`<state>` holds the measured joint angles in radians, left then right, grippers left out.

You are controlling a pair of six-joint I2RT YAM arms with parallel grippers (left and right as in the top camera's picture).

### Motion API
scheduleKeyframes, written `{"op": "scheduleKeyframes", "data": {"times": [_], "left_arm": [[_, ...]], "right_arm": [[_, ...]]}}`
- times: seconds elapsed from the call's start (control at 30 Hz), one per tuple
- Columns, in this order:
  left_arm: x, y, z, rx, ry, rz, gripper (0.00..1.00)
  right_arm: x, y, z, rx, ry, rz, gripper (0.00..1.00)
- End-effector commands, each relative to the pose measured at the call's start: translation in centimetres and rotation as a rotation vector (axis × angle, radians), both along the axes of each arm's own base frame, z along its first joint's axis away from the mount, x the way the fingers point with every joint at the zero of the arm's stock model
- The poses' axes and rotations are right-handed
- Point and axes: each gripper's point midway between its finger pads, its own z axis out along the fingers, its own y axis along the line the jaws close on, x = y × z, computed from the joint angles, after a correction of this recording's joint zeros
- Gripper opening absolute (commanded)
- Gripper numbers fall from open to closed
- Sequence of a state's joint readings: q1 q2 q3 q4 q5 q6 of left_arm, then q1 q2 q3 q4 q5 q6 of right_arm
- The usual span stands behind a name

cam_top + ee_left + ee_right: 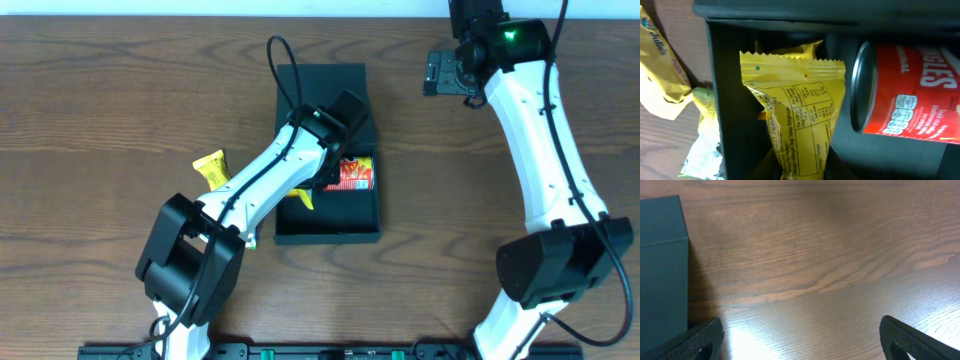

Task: Pack container
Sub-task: 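Carry the yellow packet into the box and release it, then withdraw the left gripper to the second yellow packet left of the box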

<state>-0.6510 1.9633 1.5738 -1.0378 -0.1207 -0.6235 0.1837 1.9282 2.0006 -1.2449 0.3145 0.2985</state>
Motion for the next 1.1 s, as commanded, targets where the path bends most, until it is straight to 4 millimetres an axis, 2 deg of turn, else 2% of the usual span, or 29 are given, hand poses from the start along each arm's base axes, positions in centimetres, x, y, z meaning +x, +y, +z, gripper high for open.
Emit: {"op": "scheduleKeyframes", "data": {"times": [0.0,0.3,0.53,0.73,0.87,0.97,1.07], "left_arm": [[-0.3,-0.1,-0.6,0.000,0.013,0.012,0.20],[-0.6,-0.8,-2.3,-0.012,0.001,-0.008,0.21],[-0.6,-0.9,-2.4,-0.015,-0.002,-0.007,0.43],[-0.4,-1.0,-2.2,-0.021,-0.008,-0.008,0.44],[0.5,-1.6,-0.2,-0.045,-0.045,-0.032,0.44],[1.3,-1.9,2.6,-0.059,-0.088,-0.043,0.43],[1.7,-0.7,6.0,-0.014,-0.146,-0.032,0.44]], "right_arm": [[0.0,-0.3,0.7,-0.021,-0.012,0.007,0.99],[-0.3,-0.3,0.5,-0.023,0.002,0.007,0.99],[-0.3,-0.3,0.5,-0.024,0.005,0.008,0.99],[-0.3,-0.3,0.5,-0.024,0.005,0.008,0.99],[-0.3,-0.3,0.5,-0.023,0.003,0.008,0.99],[-0.3,-0.3,0.5,-0.023,0.003,0.007,0.99],[-0.3,-0.3,0.5,-0.023,0.003,0.008,0.99]]}}
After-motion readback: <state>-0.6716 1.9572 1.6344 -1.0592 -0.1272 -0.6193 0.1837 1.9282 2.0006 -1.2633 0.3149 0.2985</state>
